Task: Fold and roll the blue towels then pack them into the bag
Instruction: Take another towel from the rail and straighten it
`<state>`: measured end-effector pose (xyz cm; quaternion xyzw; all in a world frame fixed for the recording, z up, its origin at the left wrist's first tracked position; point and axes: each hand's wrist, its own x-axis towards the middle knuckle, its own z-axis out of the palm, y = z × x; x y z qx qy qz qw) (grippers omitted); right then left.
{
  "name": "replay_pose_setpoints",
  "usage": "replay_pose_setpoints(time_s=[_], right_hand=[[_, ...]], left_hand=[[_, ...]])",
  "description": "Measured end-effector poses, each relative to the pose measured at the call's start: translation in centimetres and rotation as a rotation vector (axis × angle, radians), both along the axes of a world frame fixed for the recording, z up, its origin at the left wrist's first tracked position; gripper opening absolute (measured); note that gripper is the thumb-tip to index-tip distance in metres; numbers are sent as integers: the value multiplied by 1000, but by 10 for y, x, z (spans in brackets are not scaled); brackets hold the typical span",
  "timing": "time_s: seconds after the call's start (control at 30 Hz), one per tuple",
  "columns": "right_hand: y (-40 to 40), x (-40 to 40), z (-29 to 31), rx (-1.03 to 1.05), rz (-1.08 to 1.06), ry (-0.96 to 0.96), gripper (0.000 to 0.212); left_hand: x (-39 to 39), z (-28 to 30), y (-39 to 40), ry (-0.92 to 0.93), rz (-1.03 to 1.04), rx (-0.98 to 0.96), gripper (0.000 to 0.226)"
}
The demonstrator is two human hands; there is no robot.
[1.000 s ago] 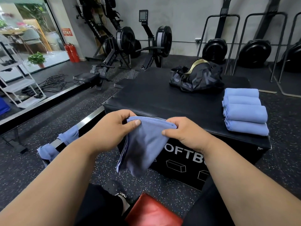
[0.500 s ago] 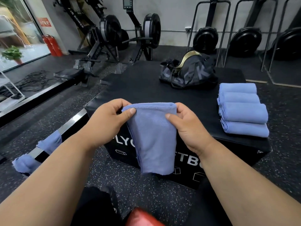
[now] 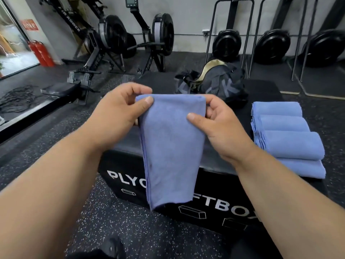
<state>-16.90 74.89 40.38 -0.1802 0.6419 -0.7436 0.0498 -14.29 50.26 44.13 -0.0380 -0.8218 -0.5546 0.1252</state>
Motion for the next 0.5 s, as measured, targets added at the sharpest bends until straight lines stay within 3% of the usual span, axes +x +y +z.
replay_pose_setpoints(time_s=[0.13, 0.2, 0.27, 0.37, 0.5], right_hand=[[-35, -101, 17, 108, -193, 63, 28], [-47, -144, 16, 283, -247, 59, 43], [-53, -167, 4, 510, -245, 60, 64], [-48, -165, -27, 692, -229, 150, 60], [-22, -122, -88, 905, -107, 202, 43]], left_hand=[[-108, 13, -18, 29, 181, -27, 34], [-151, 7, -35, -60, 251, -1, 70], [-170, -8, -52, -146, 326, -154, 85], [-156, -38, -57, -177, 338, -253, 50], [-95, -104, -39, -196, 243, -144, 17]])
